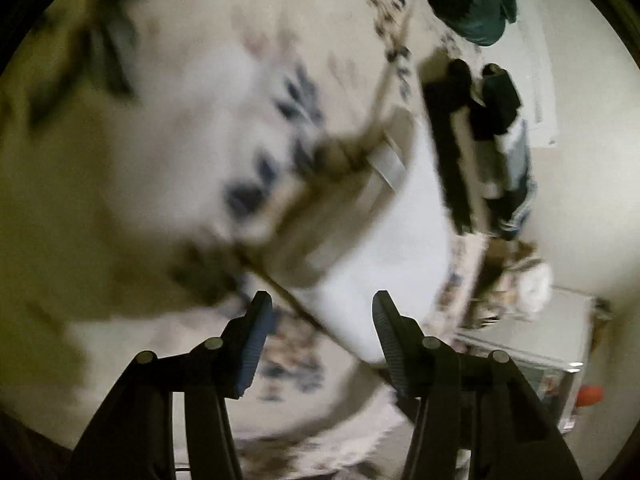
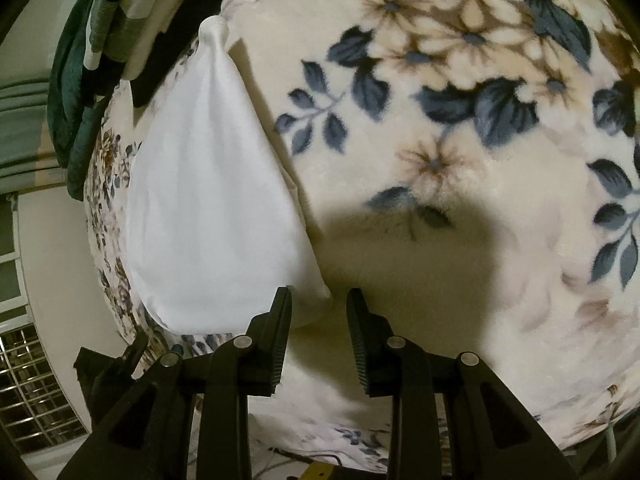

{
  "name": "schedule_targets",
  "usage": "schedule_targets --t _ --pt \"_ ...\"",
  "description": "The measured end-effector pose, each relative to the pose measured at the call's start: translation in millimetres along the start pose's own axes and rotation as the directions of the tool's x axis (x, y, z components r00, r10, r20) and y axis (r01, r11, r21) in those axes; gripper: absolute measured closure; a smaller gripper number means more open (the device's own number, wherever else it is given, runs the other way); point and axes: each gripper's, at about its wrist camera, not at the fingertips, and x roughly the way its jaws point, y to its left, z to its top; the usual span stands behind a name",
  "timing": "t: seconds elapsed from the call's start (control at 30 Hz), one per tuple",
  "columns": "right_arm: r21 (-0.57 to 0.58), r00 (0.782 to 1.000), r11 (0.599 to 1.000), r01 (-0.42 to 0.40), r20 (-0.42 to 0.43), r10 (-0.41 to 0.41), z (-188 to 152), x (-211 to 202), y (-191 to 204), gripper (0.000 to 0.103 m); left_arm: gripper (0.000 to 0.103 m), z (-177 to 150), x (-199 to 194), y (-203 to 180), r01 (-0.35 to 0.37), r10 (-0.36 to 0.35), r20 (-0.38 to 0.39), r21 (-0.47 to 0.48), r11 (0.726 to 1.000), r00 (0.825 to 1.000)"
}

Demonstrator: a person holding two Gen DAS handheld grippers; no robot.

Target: Fold small clothes

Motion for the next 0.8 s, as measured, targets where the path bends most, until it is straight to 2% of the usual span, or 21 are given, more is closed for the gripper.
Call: schedule_targets --t 0.03,0.13,0.17,0.2,0.33,0.47,0.53,0.63,0.67,0.7,0.73,0.77,0.8 --pt "0.001 1.0 1.0 0.004 -0.003 -0.004 0 2 1 0.073 0.059 -5 10 1 0.029 -0.029 -0.004 -0.021 0.999 1.0" --pt "0.001 1.0 1.0 0.018 -0.004 -0.018 1 4 1 0.073 0.065 -4 25 7 0.052 -0.049 0.029 -0.08 0.995 0.998" --pt "-0.002 1.0 1.0 0.021 -0.002 -0.021 1 5 2 0.074 0.087 -1 27 10 0.047 -0.044 0.043 -0.093 0.995 0.998" --pt "-0.004 1.0 1.0 0.027 0.004 -0.027 1 5 3 0.076 0.096 0 27 11 0.039 -0.034 0.051 -0.101 0.994 0.998" --pt "-0.011 0.997 0.998 0.065 0.029 -0.065 2 6 5 0.089 0.099 7 7 15 -0.007 0.014 0.1 -0.069 0.998 0.995" --pt "0.004 0.996 0.996 0.085 0.034 -0.085 7 8 0 0.091 0.1 27 -21 24 -0.081 0.092 0.163 -0.07 0.994 0.982" --pt "0.007 0.997 0.997 0.072 0.028 -0.072 9 8 -1 0.091 0.1 35 -32 26 -0.094 0.102 0.169 -0.055 0.994 0.98" --pt "0.011 0.999 0.999 0.04 0.018 -0.04 9 3 -3 0.089 0.094 39 -32 11 -0.149 0.144 0.106 0.04 0.988 0.984" --pt "0.011 1.0 1.0 0.016 0.012 -0.016 9 1 -4 0.088 0.081 38 -29 2 -0.157 0.149 0.086 0.094 0.983 0.985" --pt "0.011 1.0 1.0 -0.004 0.007 0.004 10 -1 -5 0.081 0.07 38 -26 -7 -0.174 0.165 0.076 0.138 0.975 0.983" --pt "0.011 0.999 0.999 -0.039 0.011 0.039 11 -5 -6 0.068 0.055 38 -23 -15 -0.177 0.167 0.071 0.179 0.968 0.983" --pt "0.008 0.998 0.998 -0.063 0.015 0.063 13 -7 -6 0.061 0.047 39 -21 -22 -0.156 0.145 0.067 0.208 0.966 0.987" --pt "0.002 0.996 0.997 -0.081 0.02 0.081 15 -10 -7 0.05 0.046 42 -17 -29 -0.142 0.13 0.066 0.235 0.962 0.989"
